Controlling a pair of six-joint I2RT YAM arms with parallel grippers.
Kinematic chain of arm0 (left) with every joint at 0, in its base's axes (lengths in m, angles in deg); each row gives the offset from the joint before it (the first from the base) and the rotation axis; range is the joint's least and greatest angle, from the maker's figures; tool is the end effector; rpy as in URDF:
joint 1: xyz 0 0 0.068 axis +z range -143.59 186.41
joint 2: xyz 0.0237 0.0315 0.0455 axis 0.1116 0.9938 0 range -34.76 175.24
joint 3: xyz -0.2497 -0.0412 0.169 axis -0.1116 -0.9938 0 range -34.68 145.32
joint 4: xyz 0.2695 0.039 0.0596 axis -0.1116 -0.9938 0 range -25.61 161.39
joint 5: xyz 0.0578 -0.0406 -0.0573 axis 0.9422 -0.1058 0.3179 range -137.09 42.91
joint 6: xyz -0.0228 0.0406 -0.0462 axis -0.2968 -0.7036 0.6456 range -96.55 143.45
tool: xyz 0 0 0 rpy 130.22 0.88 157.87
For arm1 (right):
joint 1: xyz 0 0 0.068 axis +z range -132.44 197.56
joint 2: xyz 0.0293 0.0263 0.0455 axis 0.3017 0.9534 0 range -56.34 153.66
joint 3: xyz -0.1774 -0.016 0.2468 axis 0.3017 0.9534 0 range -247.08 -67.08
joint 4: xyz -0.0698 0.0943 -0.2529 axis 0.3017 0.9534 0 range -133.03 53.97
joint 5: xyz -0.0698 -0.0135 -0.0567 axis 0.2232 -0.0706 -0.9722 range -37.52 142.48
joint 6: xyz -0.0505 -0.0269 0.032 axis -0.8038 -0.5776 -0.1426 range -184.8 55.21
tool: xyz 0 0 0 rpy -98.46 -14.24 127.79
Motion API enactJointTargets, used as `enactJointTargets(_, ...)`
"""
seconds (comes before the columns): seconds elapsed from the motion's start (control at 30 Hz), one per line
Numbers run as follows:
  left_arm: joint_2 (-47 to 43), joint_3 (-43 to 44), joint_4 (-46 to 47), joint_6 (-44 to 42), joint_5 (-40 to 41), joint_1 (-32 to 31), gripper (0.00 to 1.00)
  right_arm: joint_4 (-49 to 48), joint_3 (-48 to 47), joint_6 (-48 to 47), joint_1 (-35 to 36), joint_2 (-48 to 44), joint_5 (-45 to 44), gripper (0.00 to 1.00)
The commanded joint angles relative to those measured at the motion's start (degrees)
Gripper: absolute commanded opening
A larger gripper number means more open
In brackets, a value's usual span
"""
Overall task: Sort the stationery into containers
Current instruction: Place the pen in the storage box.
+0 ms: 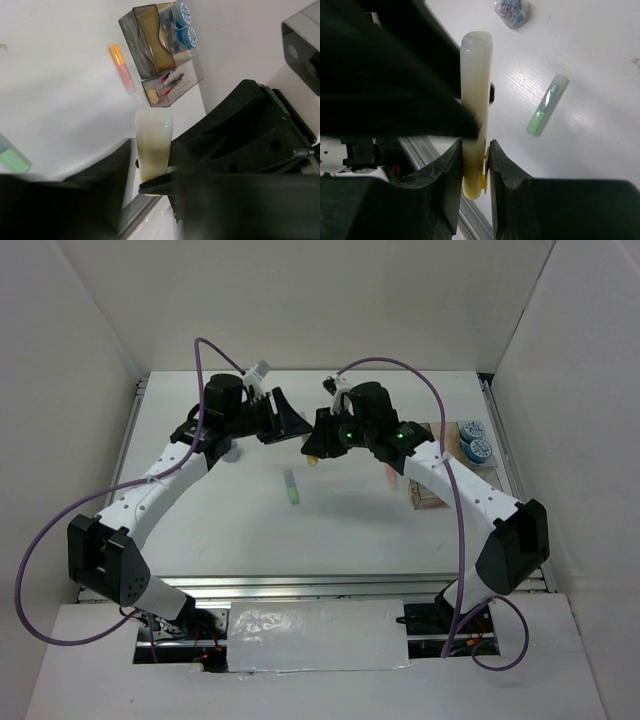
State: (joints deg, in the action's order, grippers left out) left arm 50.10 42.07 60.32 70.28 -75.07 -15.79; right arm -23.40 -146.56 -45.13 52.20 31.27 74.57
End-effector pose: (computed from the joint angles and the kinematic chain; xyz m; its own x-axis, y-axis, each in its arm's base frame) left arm 0.3387 -0.1643 0.3917 -0.7507 -0.3893 -0.5338 0.2872 0.5353 -0.7943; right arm 0.3054 0.2347 0.3752 -0.6304 -0.0566 -0.7742 -0.6247 0.6289 0.4628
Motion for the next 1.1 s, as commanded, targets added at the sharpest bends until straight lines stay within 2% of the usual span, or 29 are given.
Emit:
enactJointTargets(0.0,-2.33,0.24,0.00,-0.07,0.55,0.22,0.78,-3.38,-2.17,-2.25,-1.41,-1.39,-0.11,0.03)
enactJointTargets(0.03,-2.33,0.59,-1.22,-1.20,2.22,0.57,0.99,-2.60,-1.65,-3.04,-1.84,-1.91,-0.03,0.00)
enactJointTargets(0.07,-2.68,0.94,-2.45,-4.08,7.28,0.75,0.99,-2.15,-0.51,-4.18,-3.33,-3.31,0.15,0.00)
enactJointTargets(0.17,-3.82,0.42,-5.10,-9.09,14.78,2.68,0.99,0.39,2.39,-7.96,-7.11,-6.40,2.87,0.00)
enactJointTargets(0.2,-4.26,0.59,-6.67,-10.78,22.90,2.94,0.99,1.36,2.92,-9.28,-11.30,-7.19,3.92,0.00)
enactJointTargets(0.3,-6.80,-1.68,-4.33,-21.05,34.90,0.15,0.99,8.20,2.41,-18.75,-20.09,-7.81,5.78,0.00)
enactJointTargets(0.33,-7.51,-2.56,-3.27,-23.60,36.32,-0.73,0.99,13.01,1.45,-26.61,-21.78,-6.33,4.12,0.00)
enactJointTargets(0.37,-8.47,-3.27,-2.56,-27.54,37.12,-1.44,0.99,15.23,-0.48,-30.26,-23.37,-5.36,2.02,0.01)
enactJointTargets(0.43,-8.31,-3.98,-3.15,-29.94,35.47,-2.76,0.99,19.36,-1.90,-38.42,-28.29,-1.86,-1.68,0.01)
enactJointTargets(0.53,-5.68,-2.13,-6.94,-31.09,31.96,-3.56,0.99,20.87,-3.65,-42.41,-33.82,2.89,-7.31,0.01)
enactJointTargets(0.67,-4.97,-4.15,-4.94,-30.56,31.24,-3.47,0.99,22.81,-6.29,-44.36,-38.22,9.06,-13.11,0.01)
enactJointTargets(0.8,-2.95,-3.89,-6.06,-32.68,36.86,-6.28,0.99,24.04,-9.28,-43.84,-41.13,15.81,-16.63,0.01)
enactJointTargets(0.93,0.56,-3.54,-7.82,-31.98,35.02,-6.02,0.99,24.66,-14.29,-41.90,-43.07,20.04,-18.30,0.01)
enactJointTargets(1.07,4.96,-1.95,-11.34,-30.14,35.01,-5.93,0.87,25.10,-16.32,-41.02,-43.51,22.69,-19.97,0.04)
